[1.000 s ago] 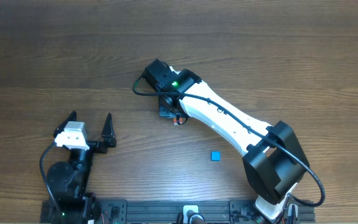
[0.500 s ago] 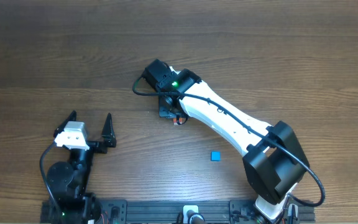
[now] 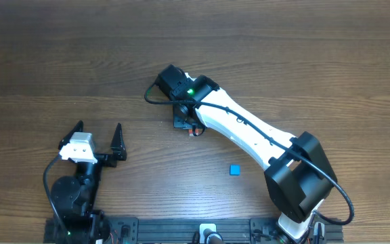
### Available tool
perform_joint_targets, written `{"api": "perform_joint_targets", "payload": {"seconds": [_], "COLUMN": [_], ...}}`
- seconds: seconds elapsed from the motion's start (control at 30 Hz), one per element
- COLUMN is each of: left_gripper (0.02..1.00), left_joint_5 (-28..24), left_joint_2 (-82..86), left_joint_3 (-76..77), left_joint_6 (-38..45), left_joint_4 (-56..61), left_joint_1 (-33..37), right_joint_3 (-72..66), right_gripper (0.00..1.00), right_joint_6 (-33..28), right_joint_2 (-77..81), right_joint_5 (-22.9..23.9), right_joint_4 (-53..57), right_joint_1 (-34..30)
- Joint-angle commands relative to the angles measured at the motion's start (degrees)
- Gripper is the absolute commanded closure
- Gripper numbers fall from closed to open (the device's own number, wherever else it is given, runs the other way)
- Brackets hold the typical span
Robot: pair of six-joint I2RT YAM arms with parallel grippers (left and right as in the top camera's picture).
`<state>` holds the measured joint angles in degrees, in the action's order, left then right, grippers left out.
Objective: Stack Cubes
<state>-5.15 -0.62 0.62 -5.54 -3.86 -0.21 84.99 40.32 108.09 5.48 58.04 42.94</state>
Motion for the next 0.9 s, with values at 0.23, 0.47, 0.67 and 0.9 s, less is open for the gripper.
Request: {"api": "perform_joint_targets", "payload": {"seconds": [0.23,0.47,0.67,0.9], "left_gripper": [0.018,0.02,0.02,0.02], "left_joint_5": [0.07,0.07,0.07,0.07], "left_joint_2": [0.46,0.46,0.46,0.46], "left_joint_3": [-0.28,-0.28,-0.28,-0.28], "left_joint_6": [0.83,0.83,0.83,0.83], "left_joint_4": [-0.17,-0.17,-0.17,-0.17], "left_joint_1": [-0.17,-0.17,-0.17,-0.17], "right_joint_3": [-0.83,-0.87,-1.33,-1.55], "right_gripper": [0.807,0.706,0.54,0.264], "right_joint_6": [0.59,0.59,0.87,1.01], "right_joint_2": [0.79,0.79,0.79,0.79], "right_joint_5": [-0.7,-0.7,-0.7,-0.7], "right_joint_4": [0.02,0.02,-0.02,-0.44], "right_joint_1": [0.09,0.28,0.28,0.28]}}
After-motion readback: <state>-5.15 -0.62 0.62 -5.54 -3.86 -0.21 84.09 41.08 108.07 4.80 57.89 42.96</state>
